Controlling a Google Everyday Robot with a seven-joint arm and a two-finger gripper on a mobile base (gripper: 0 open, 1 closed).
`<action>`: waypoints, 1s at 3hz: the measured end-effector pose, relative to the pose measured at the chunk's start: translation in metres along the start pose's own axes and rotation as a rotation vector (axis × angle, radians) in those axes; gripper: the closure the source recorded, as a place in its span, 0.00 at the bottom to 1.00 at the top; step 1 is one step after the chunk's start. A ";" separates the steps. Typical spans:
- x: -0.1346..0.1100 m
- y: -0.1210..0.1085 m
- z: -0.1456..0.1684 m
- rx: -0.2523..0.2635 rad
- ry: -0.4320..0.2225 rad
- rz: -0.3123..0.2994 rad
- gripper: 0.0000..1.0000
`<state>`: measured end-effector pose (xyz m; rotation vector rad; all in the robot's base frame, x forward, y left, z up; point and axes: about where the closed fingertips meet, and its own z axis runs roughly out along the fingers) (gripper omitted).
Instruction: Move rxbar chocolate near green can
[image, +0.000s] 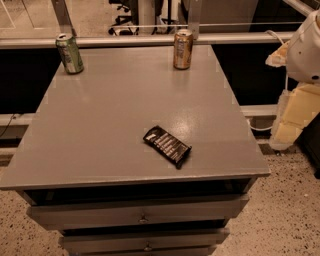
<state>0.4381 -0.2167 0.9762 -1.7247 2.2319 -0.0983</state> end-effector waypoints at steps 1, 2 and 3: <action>-0.001 0.000 -0.001 0.004 -0.004 0.000 0.00; -0.007 0.001 0.013 -0.001 -0.040 0.016 0.00; -0.030 0.006 0.048 -0.036 -0.125 0.054 0.00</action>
Offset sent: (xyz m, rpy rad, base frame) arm 0.0180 0.0348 -0.0523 0.1703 0.0049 -0.0220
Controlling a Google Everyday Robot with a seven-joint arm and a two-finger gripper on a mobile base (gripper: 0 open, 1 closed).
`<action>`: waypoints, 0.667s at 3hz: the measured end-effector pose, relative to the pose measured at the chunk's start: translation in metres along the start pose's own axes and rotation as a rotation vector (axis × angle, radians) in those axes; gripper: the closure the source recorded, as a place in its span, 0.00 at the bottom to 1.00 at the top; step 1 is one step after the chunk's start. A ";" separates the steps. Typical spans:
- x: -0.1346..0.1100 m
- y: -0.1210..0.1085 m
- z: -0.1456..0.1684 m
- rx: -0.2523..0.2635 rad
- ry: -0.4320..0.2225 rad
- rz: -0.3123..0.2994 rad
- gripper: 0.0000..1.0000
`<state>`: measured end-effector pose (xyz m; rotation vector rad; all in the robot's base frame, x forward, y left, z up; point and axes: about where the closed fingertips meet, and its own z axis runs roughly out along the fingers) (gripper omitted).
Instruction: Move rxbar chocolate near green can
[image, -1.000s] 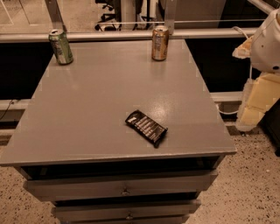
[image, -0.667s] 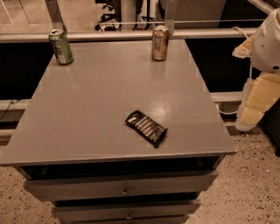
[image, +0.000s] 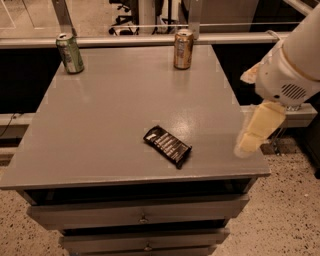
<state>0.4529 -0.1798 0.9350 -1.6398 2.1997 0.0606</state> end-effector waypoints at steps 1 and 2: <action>-0.035 0.008 0.054 -0.073 -0.114 0.049 0.00; -0.056 0.016 0.083 -0.121 -0.171 0.078 0.00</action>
Offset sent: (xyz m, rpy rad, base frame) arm 0.0290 0.1093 -0.0844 0.2968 0.1147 -0.0025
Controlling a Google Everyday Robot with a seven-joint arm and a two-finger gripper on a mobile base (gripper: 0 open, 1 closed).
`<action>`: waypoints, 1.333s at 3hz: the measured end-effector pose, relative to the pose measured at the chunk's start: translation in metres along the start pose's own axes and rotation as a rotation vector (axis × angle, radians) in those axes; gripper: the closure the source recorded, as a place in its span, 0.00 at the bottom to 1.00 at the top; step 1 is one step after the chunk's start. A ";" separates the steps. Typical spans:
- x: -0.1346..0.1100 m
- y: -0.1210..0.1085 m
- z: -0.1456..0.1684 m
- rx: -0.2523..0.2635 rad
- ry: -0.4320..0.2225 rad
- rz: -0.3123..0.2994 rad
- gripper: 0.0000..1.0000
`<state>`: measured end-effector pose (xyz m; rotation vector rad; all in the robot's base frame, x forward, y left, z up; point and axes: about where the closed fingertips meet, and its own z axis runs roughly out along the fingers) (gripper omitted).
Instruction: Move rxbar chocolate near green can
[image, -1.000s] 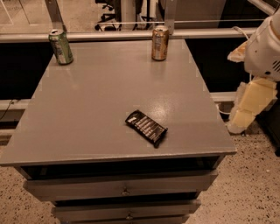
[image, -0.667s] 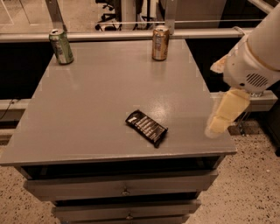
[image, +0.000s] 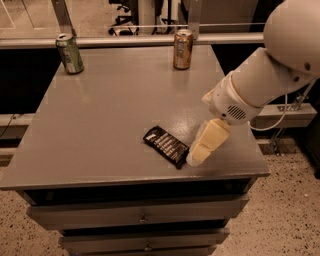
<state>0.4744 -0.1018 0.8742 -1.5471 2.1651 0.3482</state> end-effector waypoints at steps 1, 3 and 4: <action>-0.008 0.010 0.028 -0.016 -0.022 -0.001 0.00; -0.017 0.027 0.059 -0.033 -0.047 0.002 0.15; -0.018 0.032 0.068 -0.035 -0.052 0.007 0.38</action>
Offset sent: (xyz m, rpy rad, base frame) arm -0.0087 0.0560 -0.0557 0.0706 0.0374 0.0088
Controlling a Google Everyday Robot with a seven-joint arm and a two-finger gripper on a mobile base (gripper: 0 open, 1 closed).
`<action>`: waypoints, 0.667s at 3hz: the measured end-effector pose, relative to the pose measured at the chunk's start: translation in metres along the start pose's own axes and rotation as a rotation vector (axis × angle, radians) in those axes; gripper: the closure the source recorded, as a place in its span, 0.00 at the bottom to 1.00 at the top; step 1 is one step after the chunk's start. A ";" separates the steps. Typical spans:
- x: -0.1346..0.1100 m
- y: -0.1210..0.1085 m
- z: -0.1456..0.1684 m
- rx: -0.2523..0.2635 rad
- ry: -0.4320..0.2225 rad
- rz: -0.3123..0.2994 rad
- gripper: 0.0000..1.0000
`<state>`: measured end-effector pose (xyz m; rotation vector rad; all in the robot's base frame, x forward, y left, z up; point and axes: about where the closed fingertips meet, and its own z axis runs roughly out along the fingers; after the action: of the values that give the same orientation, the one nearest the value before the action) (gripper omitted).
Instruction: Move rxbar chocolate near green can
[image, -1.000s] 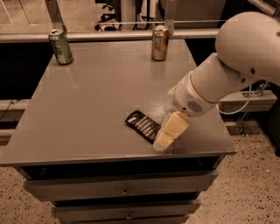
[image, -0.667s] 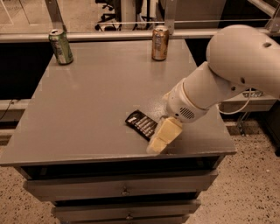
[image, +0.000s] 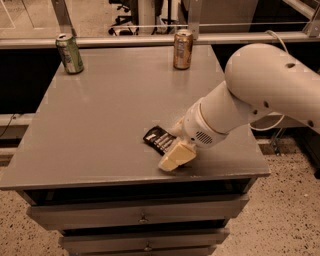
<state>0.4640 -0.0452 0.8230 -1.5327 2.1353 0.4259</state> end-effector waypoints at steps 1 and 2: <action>-0.001 -0.001 0.002 0.002 -0.002 0.005 0.61; -0.002 -0.001 0.000 0.002 -0.003 0.005 0.84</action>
Offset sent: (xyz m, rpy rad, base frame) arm 0.0270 -0.0071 0.0346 0.0319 -0.0381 -0.0337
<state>0.4655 -0.0437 0.8239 -1.5249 2.1374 0.4266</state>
